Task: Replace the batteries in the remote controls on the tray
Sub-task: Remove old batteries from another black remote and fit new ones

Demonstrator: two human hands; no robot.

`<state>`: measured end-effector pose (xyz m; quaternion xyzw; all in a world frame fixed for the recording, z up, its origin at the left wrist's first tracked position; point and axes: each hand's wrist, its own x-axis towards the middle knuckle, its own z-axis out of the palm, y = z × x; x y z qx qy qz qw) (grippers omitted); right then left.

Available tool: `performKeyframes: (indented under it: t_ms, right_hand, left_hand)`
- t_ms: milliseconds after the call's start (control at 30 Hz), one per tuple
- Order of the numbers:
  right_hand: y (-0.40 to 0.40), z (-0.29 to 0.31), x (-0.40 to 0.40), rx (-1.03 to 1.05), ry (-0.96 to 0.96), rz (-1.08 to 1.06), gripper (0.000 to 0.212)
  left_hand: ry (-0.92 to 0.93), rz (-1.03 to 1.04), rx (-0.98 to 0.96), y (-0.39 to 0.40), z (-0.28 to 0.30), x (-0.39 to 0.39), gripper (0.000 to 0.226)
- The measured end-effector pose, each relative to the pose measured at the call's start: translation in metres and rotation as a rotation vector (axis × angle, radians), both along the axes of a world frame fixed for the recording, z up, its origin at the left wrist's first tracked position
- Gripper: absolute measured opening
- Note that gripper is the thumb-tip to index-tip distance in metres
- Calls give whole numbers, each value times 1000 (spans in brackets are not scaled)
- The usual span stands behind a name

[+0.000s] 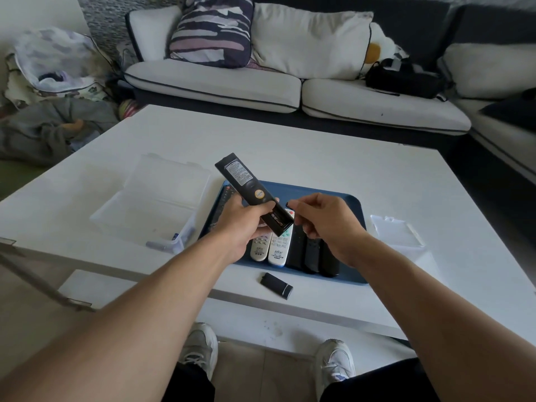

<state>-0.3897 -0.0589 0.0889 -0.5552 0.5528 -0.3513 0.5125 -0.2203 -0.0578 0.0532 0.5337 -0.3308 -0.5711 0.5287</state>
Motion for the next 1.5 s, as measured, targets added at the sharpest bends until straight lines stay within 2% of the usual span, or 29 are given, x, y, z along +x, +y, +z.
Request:
performKeyframes:
  t_ms: [167, 333, 367, 433, 533, 633, 867, 1033, 1167, 1300, 1500]
  right_hand:
    - [2, -6, 2, -126, 77, -70, 29]
    - [2, -1, 1, -111, 32, 12, 7]
    - [3, 0, 0, -107, 35, 48, 9]
    - [3, -1, -1, -130, 104, 91, 18]
    - [3, -3, -3, -204, 240, 94, 12]
    - [3, -3, -4, -239, 272, 67, 3]
    - [6, -4, -4, -289, 419, 78, 11]
    - [5, -4, -6, -316, 448, 91, 14]
    - [3, -7, -5, -256, 427, 126, 21]
    - [5, -12, -5, -110, 303, 166, 33]
    - [8, -14, -2, -27, 266, 206, 32]
  left_hand:
    - [1, -15, 9, 0, -3, -6, 33]
    - [56, 24, -5, -1, -2, -5, 33]
    - [58, 34, -3, -2, -2, -4, 34]
    - [54, 41, 2, -4, -4, -2, 36]
    - [60, 50, 3, -5, -6, -1, 37]
    - [54, 53, -5, -6, -8, 0, 40]
    - [5, 18, -2, -8, -10, 2, 39]
    - [-28, -1, 22, -5, -9, 3, 37]
    - [-29, -41, 24, -3, -6, 5, 38]
    - [-49, -130, 18, 4, -1, 8, 36]
    - [-109, -223, 11, 11, -1, 13, 43]
